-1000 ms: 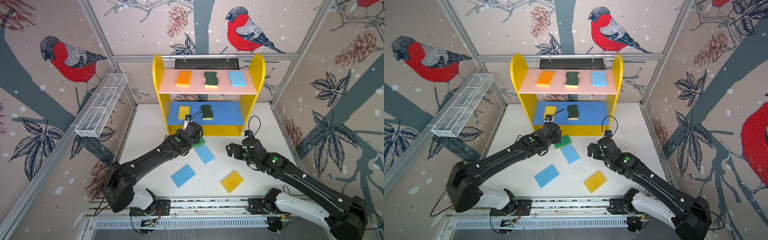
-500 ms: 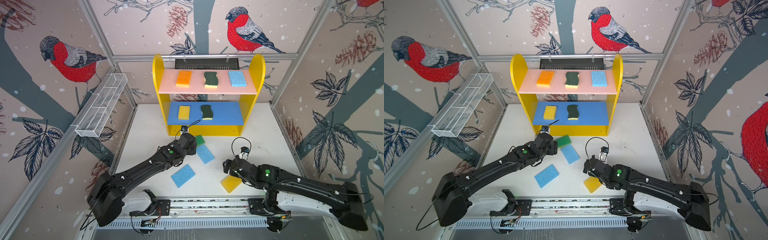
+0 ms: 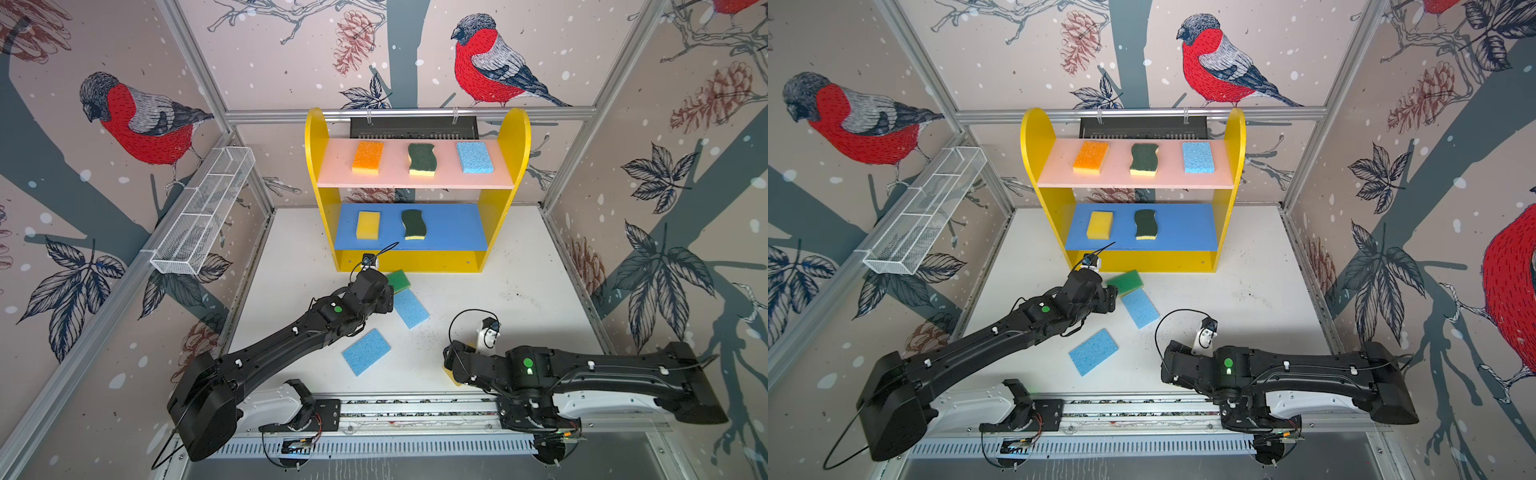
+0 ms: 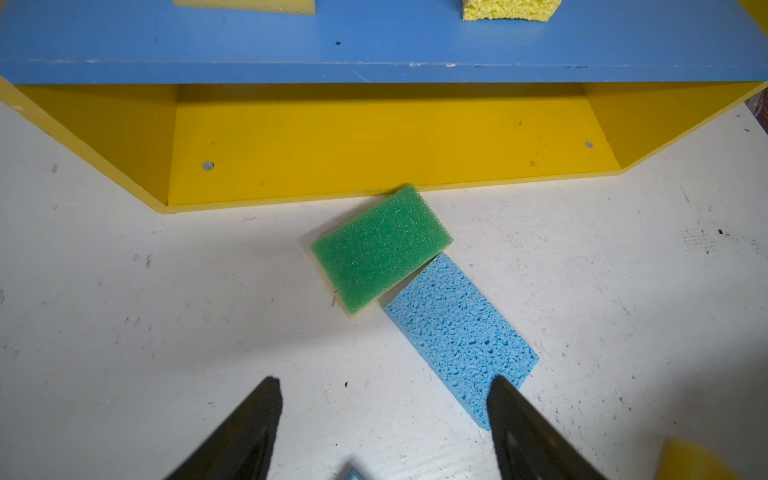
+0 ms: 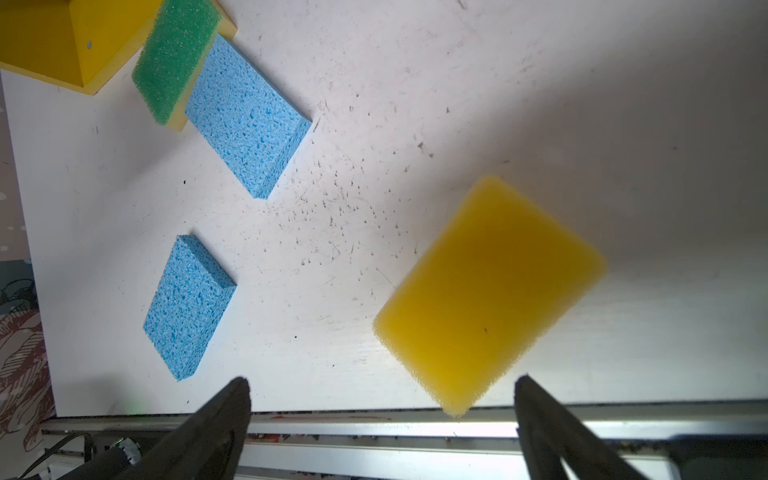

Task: Place and organize the cleaning sponges onto the shelf
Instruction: 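Draw the left gripper back while the right gripper reaches toward the yellow sponge, then close the right gripper on the yellow sponge and lift it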

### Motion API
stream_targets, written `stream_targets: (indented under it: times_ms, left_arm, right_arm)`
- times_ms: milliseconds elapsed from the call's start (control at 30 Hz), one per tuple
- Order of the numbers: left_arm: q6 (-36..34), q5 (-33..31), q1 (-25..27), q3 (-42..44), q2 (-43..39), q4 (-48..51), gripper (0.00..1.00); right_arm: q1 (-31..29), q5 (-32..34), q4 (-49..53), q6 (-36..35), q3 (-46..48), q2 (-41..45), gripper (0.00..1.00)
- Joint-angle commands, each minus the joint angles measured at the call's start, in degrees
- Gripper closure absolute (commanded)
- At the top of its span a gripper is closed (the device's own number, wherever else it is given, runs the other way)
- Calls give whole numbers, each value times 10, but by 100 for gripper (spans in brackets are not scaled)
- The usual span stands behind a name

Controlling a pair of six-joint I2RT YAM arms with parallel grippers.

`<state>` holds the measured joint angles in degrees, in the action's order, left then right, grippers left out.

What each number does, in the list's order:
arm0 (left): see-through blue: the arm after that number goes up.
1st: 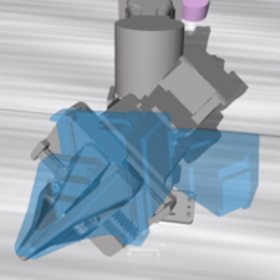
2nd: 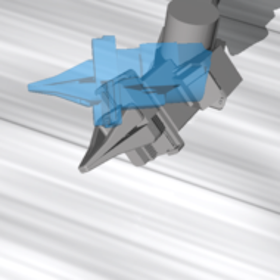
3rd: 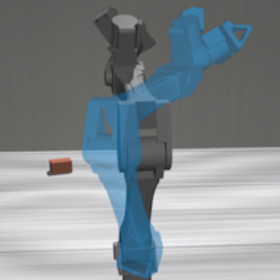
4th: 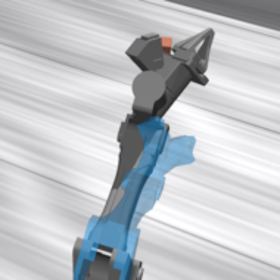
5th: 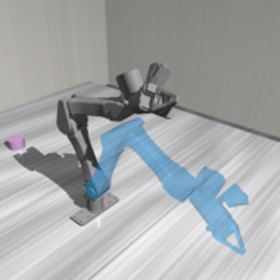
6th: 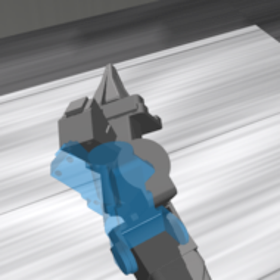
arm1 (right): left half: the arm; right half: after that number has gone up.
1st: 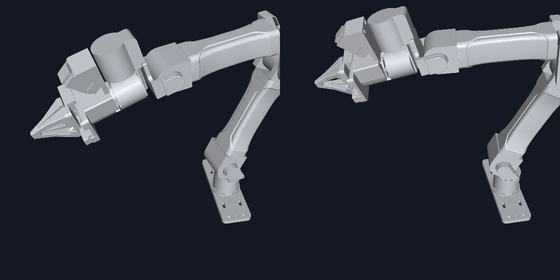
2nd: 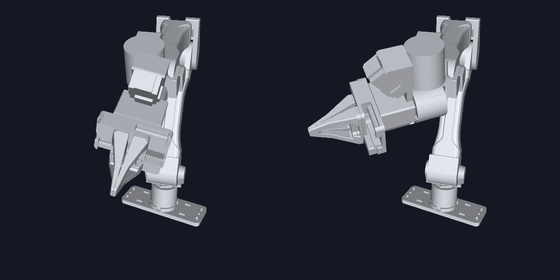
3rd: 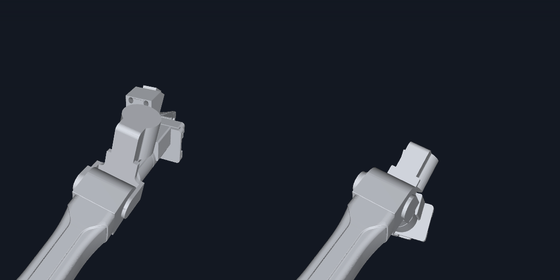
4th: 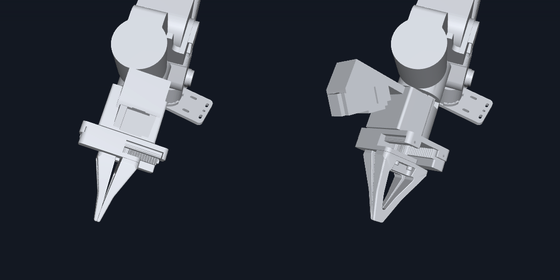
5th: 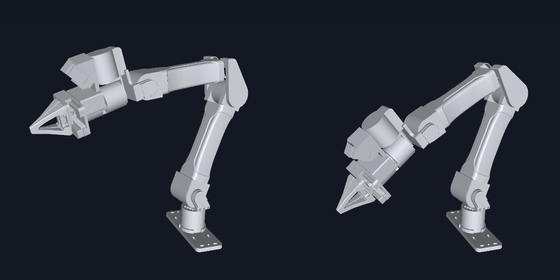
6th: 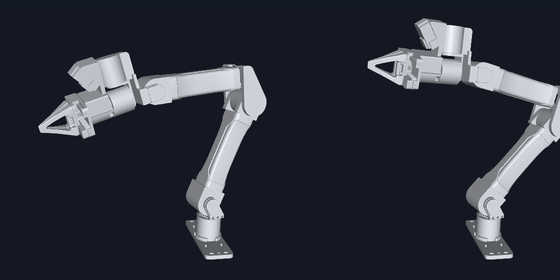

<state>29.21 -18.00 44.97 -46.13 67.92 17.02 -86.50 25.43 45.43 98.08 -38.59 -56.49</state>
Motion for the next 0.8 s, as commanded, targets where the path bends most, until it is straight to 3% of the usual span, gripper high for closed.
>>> stream_targets:
  times_ms: [0, 467, 767]
  left_arm:
    - [-12, 7, 0, 8, -17, -15, 21]
    - [-19, 18, 0, 57, -78, -54, 20]
    - [-15, 28, 0, 75, -95, -73, 20]
  right_arm:
    - [-15, 14, 36, 85, -7, -5, 1]
    - [-36, -21, 54, 228, -21, -56, 1]
    - [-34, -46, 45, 270, -17, -103, 0]
